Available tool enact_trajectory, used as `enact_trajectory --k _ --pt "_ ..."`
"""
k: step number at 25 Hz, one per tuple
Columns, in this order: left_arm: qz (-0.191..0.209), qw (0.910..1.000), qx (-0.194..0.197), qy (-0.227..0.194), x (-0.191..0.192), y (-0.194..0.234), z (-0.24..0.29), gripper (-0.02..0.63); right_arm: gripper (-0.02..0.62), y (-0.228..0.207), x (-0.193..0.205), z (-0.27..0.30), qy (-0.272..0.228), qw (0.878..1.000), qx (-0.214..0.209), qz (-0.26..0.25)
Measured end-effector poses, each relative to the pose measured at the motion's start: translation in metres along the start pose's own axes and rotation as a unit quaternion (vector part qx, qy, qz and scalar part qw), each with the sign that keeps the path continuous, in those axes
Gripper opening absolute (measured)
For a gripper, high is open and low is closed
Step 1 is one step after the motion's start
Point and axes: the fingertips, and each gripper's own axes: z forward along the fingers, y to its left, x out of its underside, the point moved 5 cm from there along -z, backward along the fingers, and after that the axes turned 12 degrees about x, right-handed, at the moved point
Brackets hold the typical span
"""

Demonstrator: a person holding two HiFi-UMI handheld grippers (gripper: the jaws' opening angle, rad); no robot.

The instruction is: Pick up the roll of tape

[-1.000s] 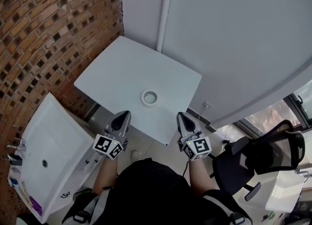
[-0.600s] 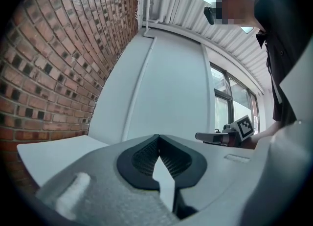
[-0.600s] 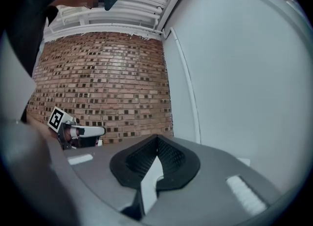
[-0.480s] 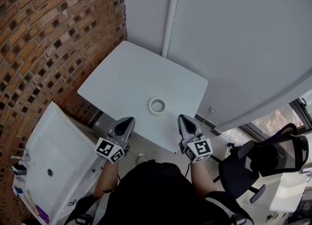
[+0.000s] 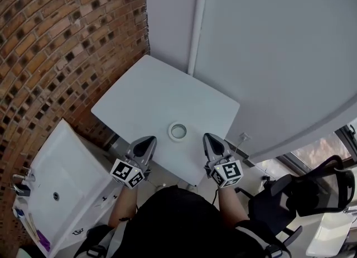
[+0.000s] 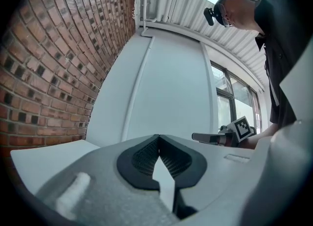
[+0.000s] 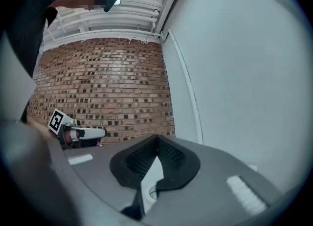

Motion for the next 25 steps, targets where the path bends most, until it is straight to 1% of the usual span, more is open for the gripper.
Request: enact_trajectory --k 7,11,15,19,21,25 --pt "0.009 0.9998 -0.013 -0.009 0.004 -0.009 0.026 0.002 0.006 -0.028 -0.003 0.013 0.005 1.0 -0.024 -0.01" --pt "0.01 0.9996 -0.027 0.003 0.005 -0.011 0.026 0.002 0.006 -0.035 0.001 0.02 0.015 0.999 -0.036 -0.012" --pt "0.003 0.9989 -0.047 0.001 0.012 -0.008 0.019 0.002 0.006 -0.036 0.005 0.027 0.023 0.998 -0.051 -0.023" --pt "0.006 0.9984 -0.049 0.027 0.025 -0.007 0.02 0.002 0.006 -0.039 0.011 0.032 0.038 0.998 -0.051 -0.014" --pt "-0.005 0.9982 -0.047 0.036 0.032 -0.005 0.021 0.002 0.006 -0.038 0.016 0.032 0.047 0.998 -0.052 -0.008" --pt "-0.031 0.9974 -0.043 0.048 0.046 -0.003 0.023 0.002 0.006 -0.043 0.039 0.023 0.071 0.996 -0.051 0.009"
